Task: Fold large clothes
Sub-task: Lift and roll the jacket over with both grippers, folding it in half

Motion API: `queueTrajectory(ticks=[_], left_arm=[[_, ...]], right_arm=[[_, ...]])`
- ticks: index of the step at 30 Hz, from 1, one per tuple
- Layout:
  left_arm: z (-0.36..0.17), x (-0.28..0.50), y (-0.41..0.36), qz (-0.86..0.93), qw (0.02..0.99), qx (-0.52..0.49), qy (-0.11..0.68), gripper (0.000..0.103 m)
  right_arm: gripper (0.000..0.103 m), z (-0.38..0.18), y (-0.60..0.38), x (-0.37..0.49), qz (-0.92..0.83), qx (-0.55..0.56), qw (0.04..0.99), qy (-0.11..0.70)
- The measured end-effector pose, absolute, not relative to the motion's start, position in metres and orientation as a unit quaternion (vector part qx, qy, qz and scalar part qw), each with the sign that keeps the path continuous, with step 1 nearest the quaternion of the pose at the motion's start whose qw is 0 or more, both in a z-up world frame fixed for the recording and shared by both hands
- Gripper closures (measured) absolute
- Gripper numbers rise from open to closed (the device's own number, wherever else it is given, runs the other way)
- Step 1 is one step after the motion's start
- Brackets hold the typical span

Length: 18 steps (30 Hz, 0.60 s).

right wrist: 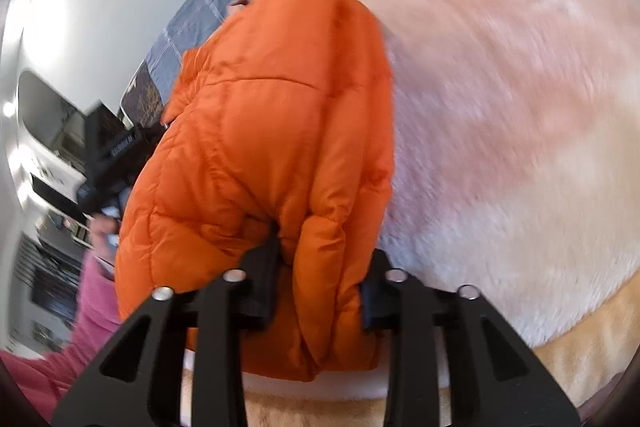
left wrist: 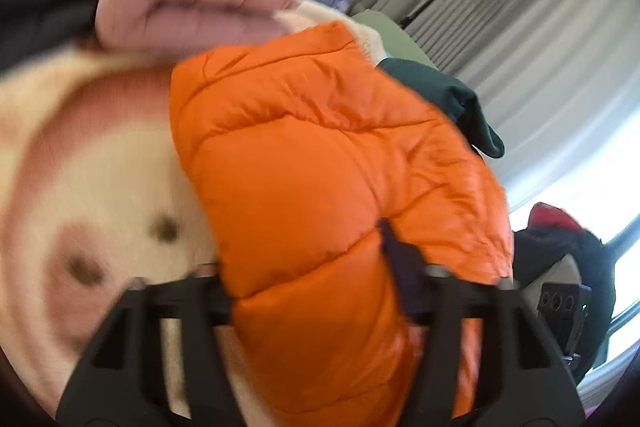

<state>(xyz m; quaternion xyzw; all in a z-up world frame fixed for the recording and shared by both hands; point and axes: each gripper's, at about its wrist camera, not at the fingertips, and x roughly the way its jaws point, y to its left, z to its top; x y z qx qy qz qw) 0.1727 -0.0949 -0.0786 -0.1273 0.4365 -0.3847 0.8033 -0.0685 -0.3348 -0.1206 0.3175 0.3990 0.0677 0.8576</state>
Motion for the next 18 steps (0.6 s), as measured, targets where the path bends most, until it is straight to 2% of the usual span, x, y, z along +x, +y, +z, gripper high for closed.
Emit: queueTrajectory(ticks=[4, 10, 18], left_arm=[[-0.018, 0.162, -0.106, -0.391, 0.839, -0.087, 0.369, 0.065], [0.075, 0.165, -0.154, -0.403, 0.878, 0.002, 0.259, 0.066], [0.130, 0.269, -0.261, -0.345, 0.910, 0.102, 0.204, 0.066]], right_arm=[[0.086, -0.093, -0.327, -0.064, 0.071, 0.278, 0.886, 0.363], [0.087, -0.039, -0.343, -0.029, 0.051, 0.207, 0.930, 0.298], [0.088, -0.004, -0.412, 0.091, 0.006, 0.196, 0.946, 0.258]])
